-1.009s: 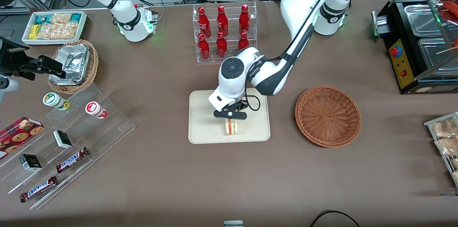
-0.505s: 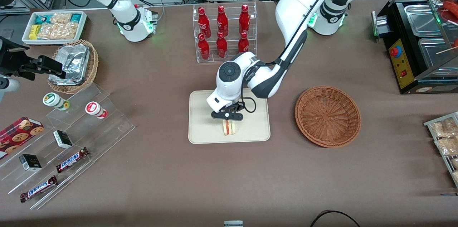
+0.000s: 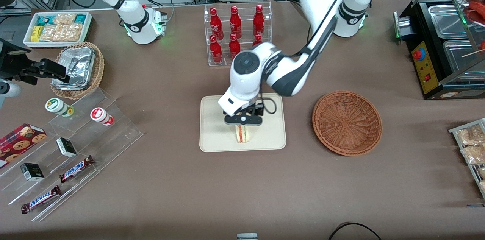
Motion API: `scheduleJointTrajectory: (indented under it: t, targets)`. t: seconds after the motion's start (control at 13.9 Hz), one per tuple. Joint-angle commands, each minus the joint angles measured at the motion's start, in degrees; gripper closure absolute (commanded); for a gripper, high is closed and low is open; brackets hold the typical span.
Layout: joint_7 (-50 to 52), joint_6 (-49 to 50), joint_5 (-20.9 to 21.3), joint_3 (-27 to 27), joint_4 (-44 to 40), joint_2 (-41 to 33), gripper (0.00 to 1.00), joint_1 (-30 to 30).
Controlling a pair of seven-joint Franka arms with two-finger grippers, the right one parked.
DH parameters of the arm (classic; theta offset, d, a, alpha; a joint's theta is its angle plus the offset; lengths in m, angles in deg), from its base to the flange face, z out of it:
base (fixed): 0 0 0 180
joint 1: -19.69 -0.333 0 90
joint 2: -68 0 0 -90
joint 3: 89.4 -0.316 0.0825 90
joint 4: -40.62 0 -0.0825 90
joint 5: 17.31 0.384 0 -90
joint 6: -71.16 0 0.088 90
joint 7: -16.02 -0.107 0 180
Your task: Place sandwich from basket to tray
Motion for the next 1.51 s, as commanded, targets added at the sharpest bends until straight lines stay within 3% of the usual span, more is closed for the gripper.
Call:
scheduleJointTrajectory:
  t: [0.0,0.36,0.72,1.01,1.15,1.44]
  targets:
    - [2.7,5.7,0.7,0.0,2.0,-7.6,0.00,-4.3]
    - [1.0,15.7,0.7,0.0,2.9,-16.0,0.00,-13.7]
    - [-14.4,23.3,0.6,0.0,8.8,-25.7,0.00,-23.9]
    - [-23.1,24.0,0.3,0.0,12.9,-30.2,0.00,-28.8]
    - [-28.7,25.8,-1.8,0.0,13.3,-31.2,0.00,-31.6]
    - [-37.2,29.4,-2.2,-3.7,13.0,-33.4,0.00,-32.0]
